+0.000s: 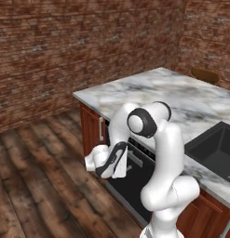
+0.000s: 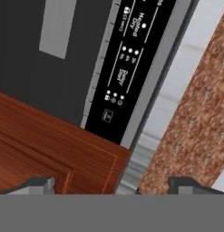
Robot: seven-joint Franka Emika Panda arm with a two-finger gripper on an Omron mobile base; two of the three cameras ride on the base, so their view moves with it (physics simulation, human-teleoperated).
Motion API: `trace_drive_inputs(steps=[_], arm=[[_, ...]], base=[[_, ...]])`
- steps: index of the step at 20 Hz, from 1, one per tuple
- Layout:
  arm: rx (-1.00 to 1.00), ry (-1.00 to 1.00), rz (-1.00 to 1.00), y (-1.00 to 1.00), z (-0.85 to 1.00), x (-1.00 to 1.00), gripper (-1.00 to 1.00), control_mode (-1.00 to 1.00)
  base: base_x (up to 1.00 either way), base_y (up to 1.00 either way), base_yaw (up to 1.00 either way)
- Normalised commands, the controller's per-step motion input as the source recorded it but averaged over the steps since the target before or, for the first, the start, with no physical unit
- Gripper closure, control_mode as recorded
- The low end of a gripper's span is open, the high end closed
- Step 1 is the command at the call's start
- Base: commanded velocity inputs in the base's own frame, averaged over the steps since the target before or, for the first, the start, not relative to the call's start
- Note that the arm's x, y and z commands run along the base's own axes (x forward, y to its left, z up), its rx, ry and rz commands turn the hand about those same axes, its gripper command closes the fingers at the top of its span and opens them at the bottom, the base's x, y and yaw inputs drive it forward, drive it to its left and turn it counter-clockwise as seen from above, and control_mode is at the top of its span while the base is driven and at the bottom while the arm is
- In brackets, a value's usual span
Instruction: Open the dishwasher door and pull out the top rack.
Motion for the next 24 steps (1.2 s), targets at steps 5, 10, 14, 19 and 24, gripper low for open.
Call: trace_drive_inputs(steps=[5, 10, 14, 19, 24], arm=[[-0.03, -0.05, -0.02, -0.15, -0.14, 0.37, -1.0, -1.0], [-0.02, -0.06, -0.01, -0.24, -0.05, 0.36, -1.0, -1.0], [0.0, -0.03, 0.0, -0.32, -0.09, 0.26, -1.0, -1.0], [0.0, -0.07, 0.0, -0.38, -0.26, 0.12, -1.0, -1.0], [0.0, -0.1, 0.0, -0.32, -0.29, 0.14, -1.0, -1.0]], base=[[0.0, 0.0, 0.0], [0.0, 0.0, 0.0], [0.0, 0.0, 0.0], [0.0, 0.0, 0.0], [0.0, 0.0, 0.0]])
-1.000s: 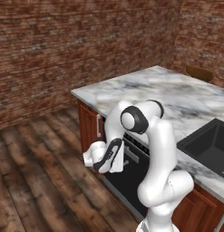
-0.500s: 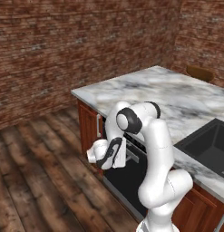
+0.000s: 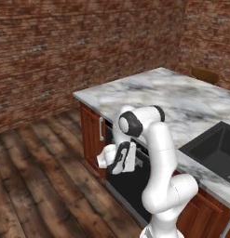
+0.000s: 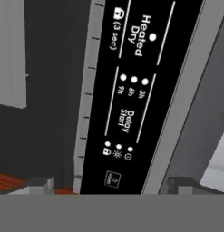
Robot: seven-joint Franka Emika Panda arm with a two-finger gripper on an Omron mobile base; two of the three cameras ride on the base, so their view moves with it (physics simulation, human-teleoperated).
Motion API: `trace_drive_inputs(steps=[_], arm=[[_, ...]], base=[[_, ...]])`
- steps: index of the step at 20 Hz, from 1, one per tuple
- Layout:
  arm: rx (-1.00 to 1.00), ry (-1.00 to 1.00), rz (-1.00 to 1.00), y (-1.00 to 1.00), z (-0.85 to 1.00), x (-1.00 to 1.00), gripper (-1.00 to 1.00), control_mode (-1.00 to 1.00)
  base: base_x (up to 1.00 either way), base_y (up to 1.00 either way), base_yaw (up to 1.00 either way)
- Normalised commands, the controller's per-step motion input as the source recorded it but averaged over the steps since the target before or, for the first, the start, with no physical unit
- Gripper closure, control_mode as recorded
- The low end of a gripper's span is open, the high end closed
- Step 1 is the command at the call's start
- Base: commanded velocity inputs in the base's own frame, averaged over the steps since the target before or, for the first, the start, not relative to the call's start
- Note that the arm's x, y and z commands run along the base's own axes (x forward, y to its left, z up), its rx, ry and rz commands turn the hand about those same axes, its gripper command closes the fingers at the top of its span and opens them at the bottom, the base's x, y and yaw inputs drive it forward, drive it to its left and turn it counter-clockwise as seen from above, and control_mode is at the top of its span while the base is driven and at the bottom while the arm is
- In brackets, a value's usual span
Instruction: Open the dishwasher door and pull out the top rack.
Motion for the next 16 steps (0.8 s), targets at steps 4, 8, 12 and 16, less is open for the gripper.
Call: trace_drive_inputs(steps=[4, 8, 12, 16], arm=[[-0.02, -0.23, 0.02, -0.1, -0.36, 0.17, -1.0, -1.0], [-0.04, -0.29, 0.0, 0.0, -0.34, 0.16, -1.0, -1.0], [-0.02, -0.27, 0.0, 0.0, -0.38, 0.07, -1.0, -1.0], [0.0, -0.25, 0.0, 0.01, -0.36, 0.07, -1.0, -1.0]], base=[[0.0, 0.0, 0.0], [0.0, 0.0, 0.0], [0.0, 0.0, 0.0], [0.0, 0.0, 0.0]])
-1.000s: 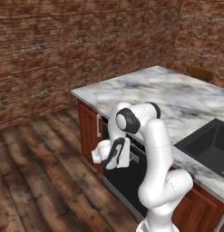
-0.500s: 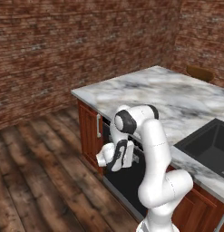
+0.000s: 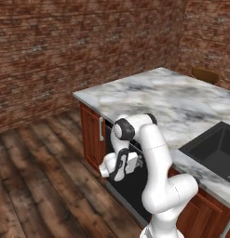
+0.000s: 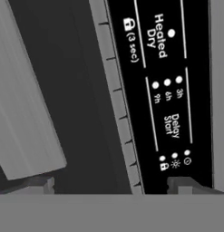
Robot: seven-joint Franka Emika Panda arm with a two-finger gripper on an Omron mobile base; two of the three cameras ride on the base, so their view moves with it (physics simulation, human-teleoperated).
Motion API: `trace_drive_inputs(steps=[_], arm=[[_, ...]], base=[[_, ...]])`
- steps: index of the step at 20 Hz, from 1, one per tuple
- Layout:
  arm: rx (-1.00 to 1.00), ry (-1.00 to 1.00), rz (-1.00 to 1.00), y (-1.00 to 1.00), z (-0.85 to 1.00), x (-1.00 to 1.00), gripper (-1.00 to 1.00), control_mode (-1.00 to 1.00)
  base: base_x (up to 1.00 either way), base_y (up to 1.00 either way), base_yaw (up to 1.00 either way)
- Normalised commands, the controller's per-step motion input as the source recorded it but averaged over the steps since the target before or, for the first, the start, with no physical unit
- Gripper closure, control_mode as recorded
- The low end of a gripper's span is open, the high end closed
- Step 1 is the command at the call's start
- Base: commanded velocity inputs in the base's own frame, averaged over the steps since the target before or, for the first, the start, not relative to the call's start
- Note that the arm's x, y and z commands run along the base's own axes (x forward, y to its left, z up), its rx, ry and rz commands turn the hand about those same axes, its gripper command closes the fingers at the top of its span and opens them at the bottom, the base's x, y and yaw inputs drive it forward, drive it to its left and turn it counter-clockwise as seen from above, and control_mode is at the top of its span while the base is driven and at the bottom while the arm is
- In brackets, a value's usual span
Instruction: Open the dishwasher door and pull out the top rack.
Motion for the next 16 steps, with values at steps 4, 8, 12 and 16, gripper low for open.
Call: trace_drive_inputs(steps=[4, 8, 12, 16], arm=[[0.0, -0.16, 0.0, 0.01, -0.24, 0.25, -1.0, -1.0], [0.0, -0.03, 0.0, 0.0, -0.06, 0.35, -1.0, -1.0], [0.0, 0.0, 0.0, 0.0, 0.0, 0.45, -1.0, -1.0], [0.0, 0.0, 0.0, 0.0, -0.05, 0.48, -1.0, -1.0]], base=[[0.0, 0.0, 0.0], [0.0, 0.0, 0.0], [0.0, 0.0, 0.0], [0.0, 0.0, 0.0]])
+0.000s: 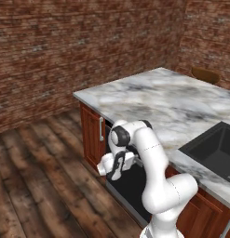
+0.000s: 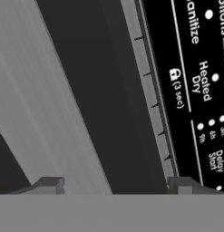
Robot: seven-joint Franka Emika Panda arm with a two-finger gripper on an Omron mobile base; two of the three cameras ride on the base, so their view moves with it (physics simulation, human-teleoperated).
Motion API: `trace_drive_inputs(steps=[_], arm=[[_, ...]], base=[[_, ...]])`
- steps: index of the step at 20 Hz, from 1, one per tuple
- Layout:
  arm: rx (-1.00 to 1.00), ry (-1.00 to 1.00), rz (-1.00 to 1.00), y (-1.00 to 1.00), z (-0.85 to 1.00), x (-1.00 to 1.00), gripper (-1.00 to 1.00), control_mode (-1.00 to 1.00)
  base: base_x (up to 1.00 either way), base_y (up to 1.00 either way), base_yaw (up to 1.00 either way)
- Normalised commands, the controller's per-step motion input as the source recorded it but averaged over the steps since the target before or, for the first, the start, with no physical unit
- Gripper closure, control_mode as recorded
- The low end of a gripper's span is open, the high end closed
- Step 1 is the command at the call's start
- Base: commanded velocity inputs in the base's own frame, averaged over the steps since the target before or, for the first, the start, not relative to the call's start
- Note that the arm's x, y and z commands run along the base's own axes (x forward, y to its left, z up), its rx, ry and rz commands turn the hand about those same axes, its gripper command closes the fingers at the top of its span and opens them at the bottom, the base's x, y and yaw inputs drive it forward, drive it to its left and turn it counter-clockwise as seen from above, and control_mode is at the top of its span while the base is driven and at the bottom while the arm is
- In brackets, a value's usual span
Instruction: Open the dishwasher door and pull out the top rack.
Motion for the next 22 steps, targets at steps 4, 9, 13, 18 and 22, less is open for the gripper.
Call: trace_drive_inputs(steps=[4, 9, 13, 18, 22], arm=[[0.0, 0.0, 0.01, 0.0, -0.24, 0.4, -1.0, -1.0], [0.0, 0.0, 0.05, 0.0, -0.27, 0.39, -1.0, -1.0], [0.04, 0.01, 0.06, -0.01, -0.05, 0.47, -1.0, -1.0], [0.11, 0.04, 0.09, -0.15, 0.0, 0.33, -1.0, -1.0], [0.07, 0.01, 0.09, -0.18, 0.0, 0.29, -1.0, -1.0]], base=[[0.0, 0.0, 0.0], [0.0, 0.0, 0.0], [0.0, 0.0, 0.0], [0.0, 0.0, 0.0], [0.0, 0.0, 0.0]])
